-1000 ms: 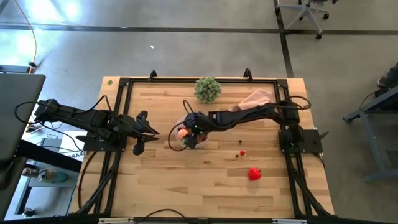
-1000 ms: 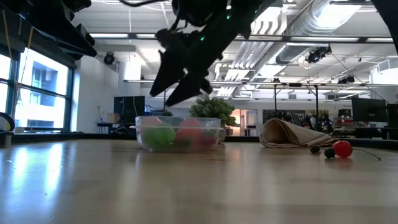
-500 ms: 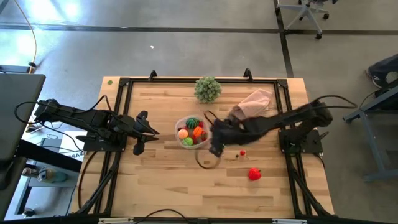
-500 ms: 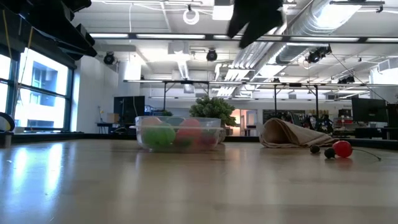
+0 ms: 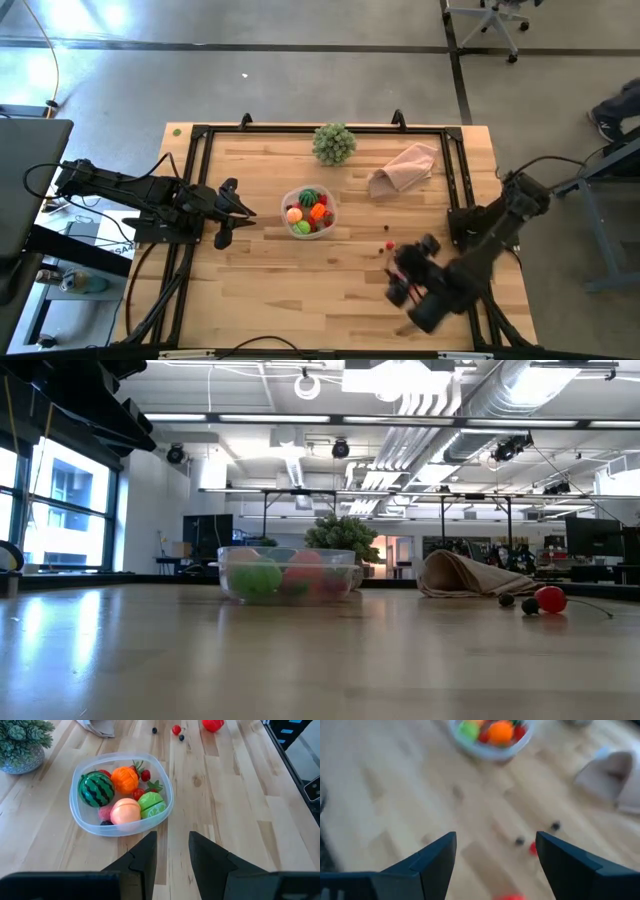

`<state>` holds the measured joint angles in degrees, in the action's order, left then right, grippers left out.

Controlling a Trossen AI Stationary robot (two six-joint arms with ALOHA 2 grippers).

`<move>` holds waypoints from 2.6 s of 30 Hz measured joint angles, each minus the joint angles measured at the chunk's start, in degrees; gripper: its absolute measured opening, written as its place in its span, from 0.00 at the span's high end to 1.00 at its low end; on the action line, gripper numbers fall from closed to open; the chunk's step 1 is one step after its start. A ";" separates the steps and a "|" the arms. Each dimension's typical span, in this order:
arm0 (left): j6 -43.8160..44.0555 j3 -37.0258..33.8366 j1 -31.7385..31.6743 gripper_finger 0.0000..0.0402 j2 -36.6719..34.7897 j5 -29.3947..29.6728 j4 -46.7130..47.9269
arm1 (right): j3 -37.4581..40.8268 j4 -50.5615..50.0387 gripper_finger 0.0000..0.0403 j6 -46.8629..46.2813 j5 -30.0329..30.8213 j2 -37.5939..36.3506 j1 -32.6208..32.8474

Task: Pick and placing Produce into tupperware
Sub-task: Put the red apple into the transparent bin

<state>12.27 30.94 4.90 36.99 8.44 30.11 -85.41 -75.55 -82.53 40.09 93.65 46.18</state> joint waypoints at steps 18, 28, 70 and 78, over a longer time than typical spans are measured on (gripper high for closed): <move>0.00 0.00 0.01 0.75 0.00 -0.01 0.00 | 0.00 -2.07 0.35 50.43 -15.74 0.11 5.89; 0.00 0.00 -0.01 0.75 0.01 0.01 0.00 | 0.00 -1.85 0.35 51.57 -22.37 0.13 3.32; 0.00 0.00 0.01 0.75 -0.01 0.00 0.00 | 13.27 5.22 0.35 25.12 -22.50 0.20 1.28; 0.00 0.00 -0.01 0.75 0.01 -0.01 -0.02 | 13.27 6.97 0.35 39.35 -23.40 0.20 1.33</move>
<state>12.27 30.94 4.89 36.99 8.43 30.09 -72.14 -68.58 -43.18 16.69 93.84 47.51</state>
